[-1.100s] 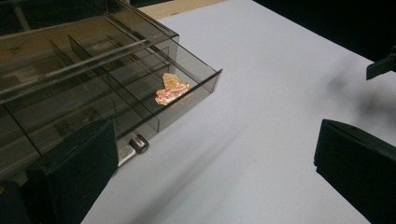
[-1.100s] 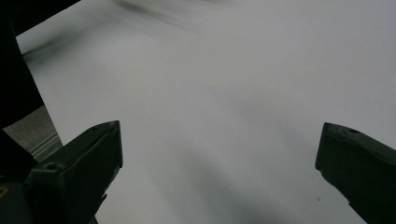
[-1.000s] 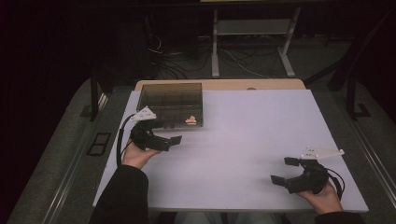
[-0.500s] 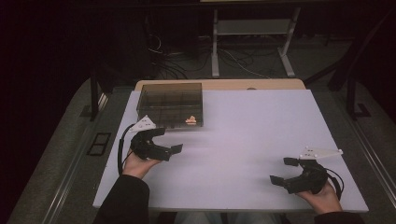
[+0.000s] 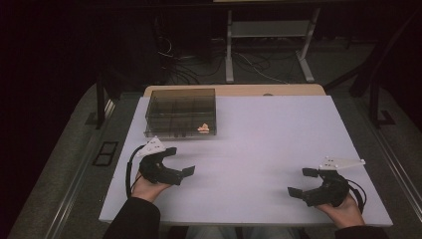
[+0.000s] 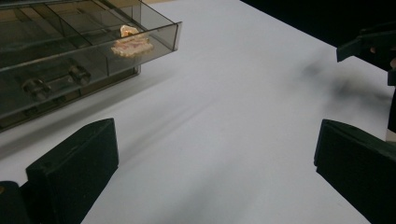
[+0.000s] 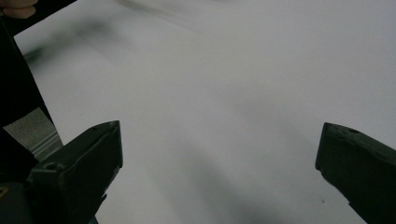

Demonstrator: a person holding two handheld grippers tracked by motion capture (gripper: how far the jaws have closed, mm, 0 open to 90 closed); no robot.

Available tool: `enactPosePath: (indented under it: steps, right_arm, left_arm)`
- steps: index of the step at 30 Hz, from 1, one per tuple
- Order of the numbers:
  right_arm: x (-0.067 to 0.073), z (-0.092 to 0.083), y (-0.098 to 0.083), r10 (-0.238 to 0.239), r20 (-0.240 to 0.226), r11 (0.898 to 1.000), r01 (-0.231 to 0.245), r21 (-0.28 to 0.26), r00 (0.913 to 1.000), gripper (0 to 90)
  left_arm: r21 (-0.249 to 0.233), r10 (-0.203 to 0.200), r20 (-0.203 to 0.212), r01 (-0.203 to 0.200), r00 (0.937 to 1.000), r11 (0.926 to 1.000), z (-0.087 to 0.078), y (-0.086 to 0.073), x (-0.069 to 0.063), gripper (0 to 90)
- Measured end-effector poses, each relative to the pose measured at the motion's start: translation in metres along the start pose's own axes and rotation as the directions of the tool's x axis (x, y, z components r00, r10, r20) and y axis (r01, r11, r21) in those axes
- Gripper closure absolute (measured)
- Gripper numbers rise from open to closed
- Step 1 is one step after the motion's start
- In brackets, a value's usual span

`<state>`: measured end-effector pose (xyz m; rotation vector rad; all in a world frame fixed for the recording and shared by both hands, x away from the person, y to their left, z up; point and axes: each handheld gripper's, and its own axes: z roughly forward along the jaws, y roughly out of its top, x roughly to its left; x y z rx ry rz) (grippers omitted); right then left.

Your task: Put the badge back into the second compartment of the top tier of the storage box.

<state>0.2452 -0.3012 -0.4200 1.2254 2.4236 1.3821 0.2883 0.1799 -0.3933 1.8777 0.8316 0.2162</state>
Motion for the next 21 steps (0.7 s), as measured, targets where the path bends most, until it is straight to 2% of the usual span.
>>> enactPosePath:
  steps: [4, 7, 9, 17, 21]
  right_arm:
    - [0.000, 0.000, 0.000, -0.003, 0.001, 1.000, 0.003, -0.001, 1.0000, 0.0]
    - [0.000, 0.000, 0.000, 0.003, -0.001, 1.000, -0.003, 0.000, 1.0000, 0.0]
    - [0.000, 0.000, 0.000, 0.004, -0.001, 1.000, -0.004, -0.001, 1.0000, 0.0]
    - [-0.001, 0.000, 0.000, 0.003, -0.001, 1.000, -0.003, -0.005, 1.0000, 0.0]
    - [-0.001, 0.000, 0.000, 0.004, -0.003, 1.000, -0.004, -0.006, 1.0000, 0.0]
  left_arm:
    - [-0.001, 0.000, 0.005, 0.000, 1.0000, 1.0000, -0.001, -0.008, -0.002, 0.0]
    - [-0.013, -0.019, 0.022, 0.019, 0.9996, 0.9997, 0.000, -0.014, -0.004, 0.0]
    - [-0.007, -0.018, 0.024, 0.018, 0.9996, 0.9998, 0.002, -0.018, -0.004, 0.0]
    - [0.009, -0.002, 0.043, 0.001, 0.9991, 1.0000, 0.008, -0.029, -0.008, 0.0]
    - [0.047, 0.024, 0.046, -0.026, 0.9987, 0.9985, 0.012, -0.032, -0.010, 0.0]
